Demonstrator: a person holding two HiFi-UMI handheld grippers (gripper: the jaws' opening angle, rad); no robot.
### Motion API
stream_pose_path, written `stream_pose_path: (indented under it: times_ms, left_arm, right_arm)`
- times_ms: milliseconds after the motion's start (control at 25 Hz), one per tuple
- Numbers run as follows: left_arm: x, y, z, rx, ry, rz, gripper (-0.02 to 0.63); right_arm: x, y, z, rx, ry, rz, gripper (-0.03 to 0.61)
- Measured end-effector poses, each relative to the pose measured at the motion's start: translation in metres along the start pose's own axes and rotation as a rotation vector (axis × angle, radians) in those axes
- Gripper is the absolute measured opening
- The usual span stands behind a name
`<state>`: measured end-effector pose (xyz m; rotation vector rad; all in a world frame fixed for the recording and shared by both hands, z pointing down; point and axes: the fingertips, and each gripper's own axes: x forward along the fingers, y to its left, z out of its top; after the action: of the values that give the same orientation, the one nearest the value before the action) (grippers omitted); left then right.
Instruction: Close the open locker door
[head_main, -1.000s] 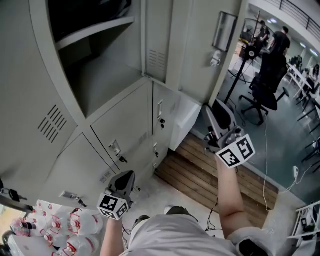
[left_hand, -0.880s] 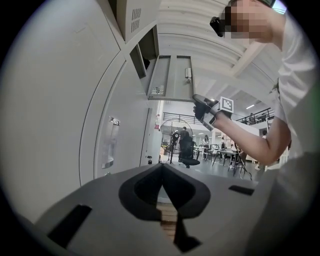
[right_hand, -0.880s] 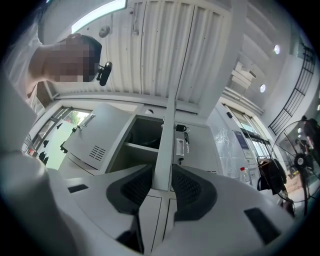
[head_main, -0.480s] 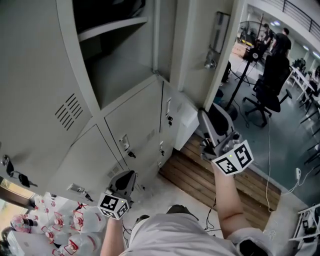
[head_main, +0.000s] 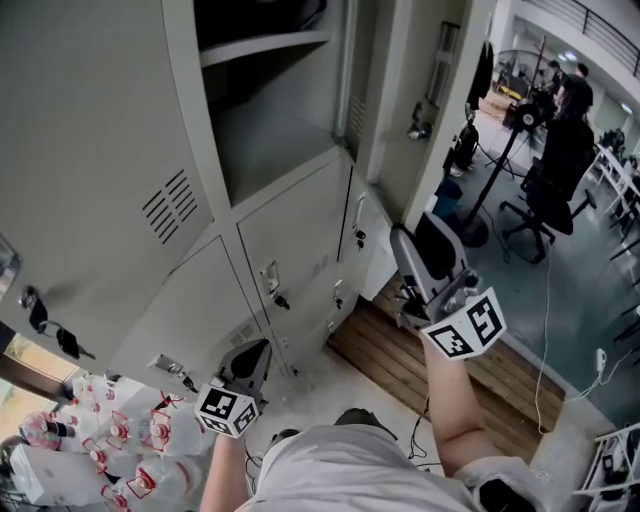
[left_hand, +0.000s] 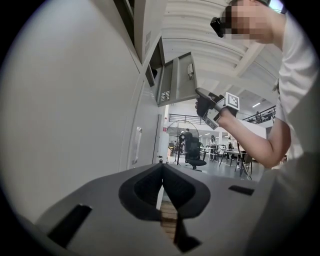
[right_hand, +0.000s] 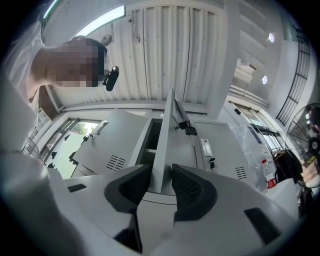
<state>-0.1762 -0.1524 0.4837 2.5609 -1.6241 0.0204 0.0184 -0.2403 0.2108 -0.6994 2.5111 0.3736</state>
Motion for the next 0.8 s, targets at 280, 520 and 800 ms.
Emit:
stream_pose_path:
  times_ms: [280,520,800]
  left_arm:
    - [-0.014,0.007,0.000,0.003,-0.002,0.034,0.000]
    - [-0.028,0.014,0.004,0.002,-0.011,0.076,0.000]
    - [-0.045,0.022,0.001,-0.007,-0.011,0.142,0.000]
  right_arm:
    - [0.018,0.027,-0.006,0.030,-0.021,0.060,0.146]
    - [0.037,0.046,-0.014,0.015,-0.028,0.083,0.152]
    - [0.057,0.064,-0.024,0.026,-0.034,0.140,0.147]
